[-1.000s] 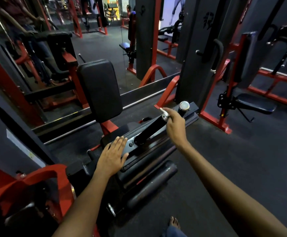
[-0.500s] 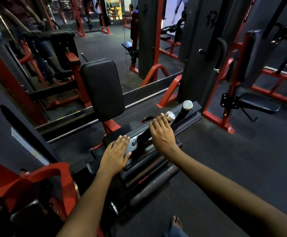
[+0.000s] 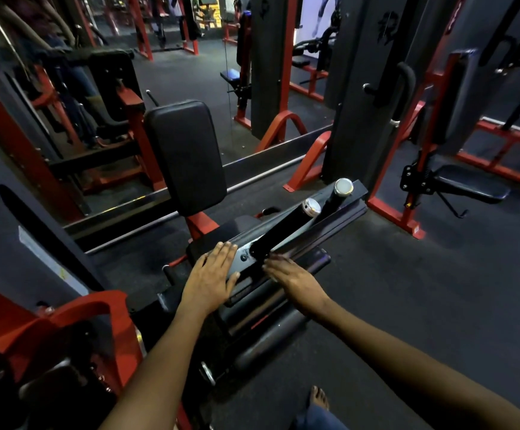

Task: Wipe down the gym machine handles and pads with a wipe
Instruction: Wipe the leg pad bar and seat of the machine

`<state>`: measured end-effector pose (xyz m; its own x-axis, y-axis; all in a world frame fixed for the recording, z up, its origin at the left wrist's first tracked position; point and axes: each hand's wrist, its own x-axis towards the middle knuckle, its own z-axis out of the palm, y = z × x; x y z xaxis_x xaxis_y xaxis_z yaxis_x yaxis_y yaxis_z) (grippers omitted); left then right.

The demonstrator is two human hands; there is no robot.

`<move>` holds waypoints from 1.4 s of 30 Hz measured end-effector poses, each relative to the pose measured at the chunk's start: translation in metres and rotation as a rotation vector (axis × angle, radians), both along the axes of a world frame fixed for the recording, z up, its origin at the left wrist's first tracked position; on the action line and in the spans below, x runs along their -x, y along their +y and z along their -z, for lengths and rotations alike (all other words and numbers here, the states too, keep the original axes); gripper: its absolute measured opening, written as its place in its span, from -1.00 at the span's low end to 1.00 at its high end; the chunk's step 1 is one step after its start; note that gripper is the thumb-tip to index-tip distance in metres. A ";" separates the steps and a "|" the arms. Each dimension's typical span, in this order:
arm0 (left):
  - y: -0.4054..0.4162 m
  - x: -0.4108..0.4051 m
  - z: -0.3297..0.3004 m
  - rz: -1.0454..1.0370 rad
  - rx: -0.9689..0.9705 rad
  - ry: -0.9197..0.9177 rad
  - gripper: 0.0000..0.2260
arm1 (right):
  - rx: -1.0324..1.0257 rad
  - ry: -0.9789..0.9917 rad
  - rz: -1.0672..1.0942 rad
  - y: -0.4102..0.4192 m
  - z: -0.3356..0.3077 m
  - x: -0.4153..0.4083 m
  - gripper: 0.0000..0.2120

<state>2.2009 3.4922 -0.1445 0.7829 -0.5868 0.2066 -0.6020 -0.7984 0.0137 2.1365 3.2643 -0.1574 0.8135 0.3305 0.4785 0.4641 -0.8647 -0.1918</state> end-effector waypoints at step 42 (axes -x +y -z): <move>-0.262 0.175 -0.062 -0.580 0.398 0.137 -0.52 | -0.390 0.316 0.214 -0.222 -0.102 0.091 -0.63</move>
<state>2.0261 3.2306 -0.0828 0.9800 0.0317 0.1963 -0.0539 -0.9079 0.4157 2.0453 3.0426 -0.0553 0.9673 -0.0119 0.2535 0.1528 -0.7702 -0.6192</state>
